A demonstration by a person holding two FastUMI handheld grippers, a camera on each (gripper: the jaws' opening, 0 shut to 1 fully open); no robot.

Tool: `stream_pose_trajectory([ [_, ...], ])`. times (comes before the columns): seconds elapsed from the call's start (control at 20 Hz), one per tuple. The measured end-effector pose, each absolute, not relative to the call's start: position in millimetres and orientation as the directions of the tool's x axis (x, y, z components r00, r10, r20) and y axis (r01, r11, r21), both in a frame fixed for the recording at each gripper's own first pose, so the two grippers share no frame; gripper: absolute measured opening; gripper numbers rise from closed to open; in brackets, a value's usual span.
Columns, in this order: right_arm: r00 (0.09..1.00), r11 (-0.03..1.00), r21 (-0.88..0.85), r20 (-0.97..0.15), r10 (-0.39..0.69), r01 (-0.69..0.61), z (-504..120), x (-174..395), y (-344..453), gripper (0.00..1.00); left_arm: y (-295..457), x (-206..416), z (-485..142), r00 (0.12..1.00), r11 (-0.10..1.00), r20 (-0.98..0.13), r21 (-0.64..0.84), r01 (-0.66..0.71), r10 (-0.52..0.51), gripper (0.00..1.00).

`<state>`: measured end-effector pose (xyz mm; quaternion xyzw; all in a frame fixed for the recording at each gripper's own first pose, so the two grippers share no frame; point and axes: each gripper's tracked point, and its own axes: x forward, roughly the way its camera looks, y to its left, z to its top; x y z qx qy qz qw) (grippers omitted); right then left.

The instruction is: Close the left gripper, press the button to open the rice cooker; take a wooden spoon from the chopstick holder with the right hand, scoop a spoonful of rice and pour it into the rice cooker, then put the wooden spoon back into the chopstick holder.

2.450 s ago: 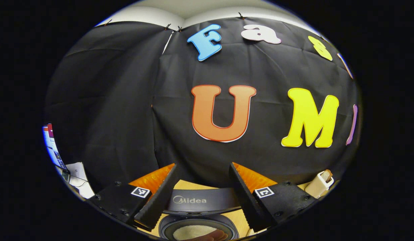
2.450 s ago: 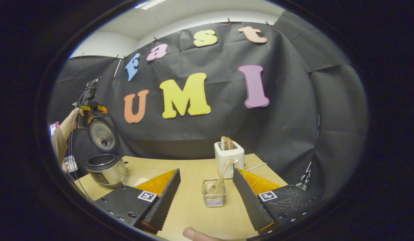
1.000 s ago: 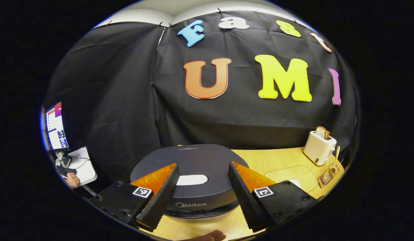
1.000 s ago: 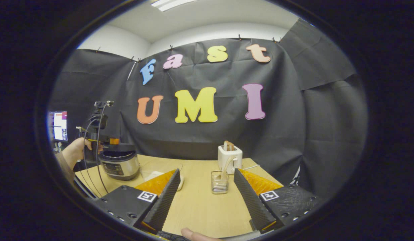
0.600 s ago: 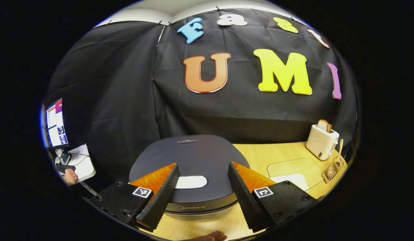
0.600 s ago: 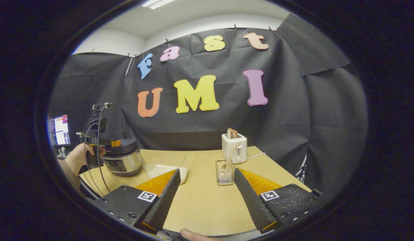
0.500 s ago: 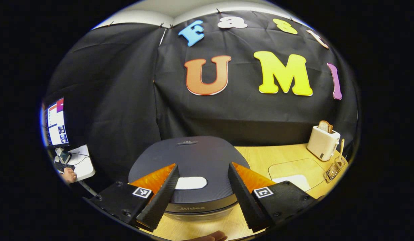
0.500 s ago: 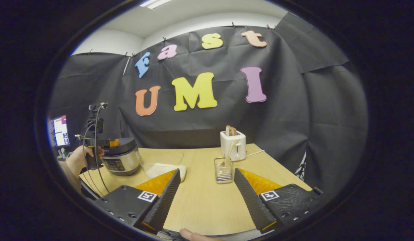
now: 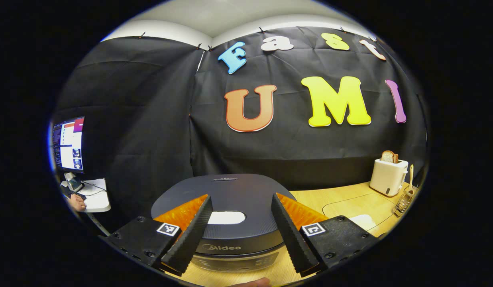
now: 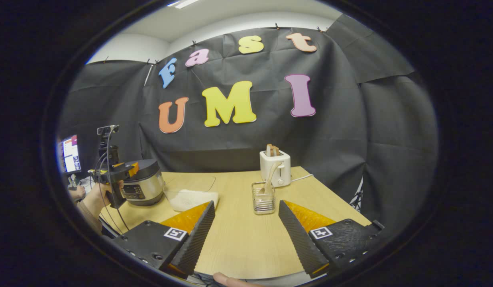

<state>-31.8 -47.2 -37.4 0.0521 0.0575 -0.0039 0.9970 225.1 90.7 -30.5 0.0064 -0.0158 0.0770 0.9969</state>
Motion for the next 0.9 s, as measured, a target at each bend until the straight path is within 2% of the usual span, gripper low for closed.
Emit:
stream_pose_trajectory([
  [0.3,0.992,0.994,0.105,-0.123,0.006,0.007,-40,-31,-46,0.95,91,224,-28,0.986,0.988,0.064,0.019,-0.154,0.153,0.95],
  [0.4,0.993,0.995,0.102,-0.121,0.007,0.005,-40,-31,-46,0.92,91,225,-28,0.987,0.988,0.053,0.031,-0.151,0.149,0.95],
  [0.6,0.993,0.995,0.101,-0.116,-0.003,0.015,-39,-30,-50,0.92,87,216,-27,0.990,0.990,0.006,0.010,-0.140,0.140,0.95],
  [0.65,0.993,0.995,0.102,-0.115,-0.005,0.017,-39,-31,-51,0.96,83,212,-26,0.991,0.991,-0.003,0.009,-0.134,0.135,0.95],
  [0.7,0.993,0.995,0.102,-0.116,-0.005,0.017,-39,-31,-51,0.92,78,206,-23,0.992,0.992,-0.012,0.013,-0.127,0.127,0.95],
  [0.75,0.993,0.995,0.102,-0.117,-0.004,0.016,-41,-31,-51,0.95,73,199,-21,0.993,0.993,-0.020,0.020,-0.120,0.120,0.95],
  [0.9,0.993,0.995,0.097,-0.114,-0.011,0.022,-39,-32,-53,0.96,55,173,-12,0.994,0.993,-0.023,0.052,-0.102,0.104,0.95],
])
